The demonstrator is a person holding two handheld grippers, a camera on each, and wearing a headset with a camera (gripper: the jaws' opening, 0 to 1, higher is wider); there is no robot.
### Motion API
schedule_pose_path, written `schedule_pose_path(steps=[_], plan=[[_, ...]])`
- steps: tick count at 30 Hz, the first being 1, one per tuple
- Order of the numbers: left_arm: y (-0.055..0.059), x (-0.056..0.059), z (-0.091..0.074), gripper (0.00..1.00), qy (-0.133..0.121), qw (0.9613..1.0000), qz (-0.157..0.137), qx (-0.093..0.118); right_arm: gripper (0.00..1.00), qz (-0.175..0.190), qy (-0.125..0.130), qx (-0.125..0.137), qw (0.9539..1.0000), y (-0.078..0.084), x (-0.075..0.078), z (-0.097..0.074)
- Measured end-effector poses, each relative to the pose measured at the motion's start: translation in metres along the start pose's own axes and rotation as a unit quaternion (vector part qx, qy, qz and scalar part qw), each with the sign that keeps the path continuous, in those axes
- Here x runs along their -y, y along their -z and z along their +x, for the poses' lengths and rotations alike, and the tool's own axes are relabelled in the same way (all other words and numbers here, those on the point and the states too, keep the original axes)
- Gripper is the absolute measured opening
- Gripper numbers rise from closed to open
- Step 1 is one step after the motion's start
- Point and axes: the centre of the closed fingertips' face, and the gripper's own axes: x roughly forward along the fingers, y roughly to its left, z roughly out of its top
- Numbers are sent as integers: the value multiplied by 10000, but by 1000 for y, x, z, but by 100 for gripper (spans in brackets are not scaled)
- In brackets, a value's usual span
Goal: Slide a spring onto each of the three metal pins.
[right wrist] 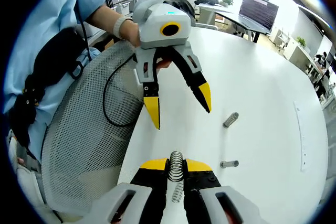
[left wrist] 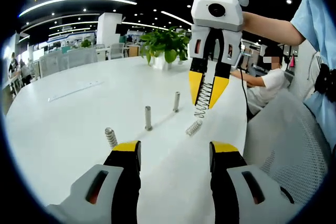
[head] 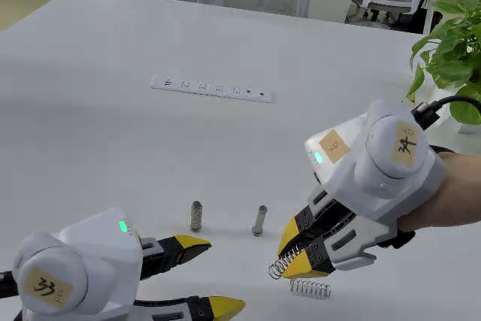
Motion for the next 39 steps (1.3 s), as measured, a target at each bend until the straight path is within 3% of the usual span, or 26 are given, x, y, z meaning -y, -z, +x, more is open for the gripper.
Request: schedule_pose_path(steps=[8, 14, 22, 26, 30, 39], plan=[[1, -19, -17, 63, -488, 9988, -83, -33, 7, -131, -29, -122, 9998, -3, 14, -3], [8, -26, -24, 72, -725, 9971, -186, -124, 7, -279, -36, -259, 9993, -5, 23, -4], [14, -36, -29, 84, -1028, 9942, -214, -237, 7, -454, 101, -469, 9978, -2, 46, -9], [20, -40, -29, 93, -1108, 9931, -213, -317, 7, -690, 276, -746, 9944, 4, 58, -9], [23, -40, -28, 98, -1092, 9931, -236, -363, 7, -747, 296, -884, 9928, 6, 67, -7], [26, -42, -27, 99, -1092, 9929, -261, -391, 7, -994, 378, -1244, 9865, 13, 88, -3]])
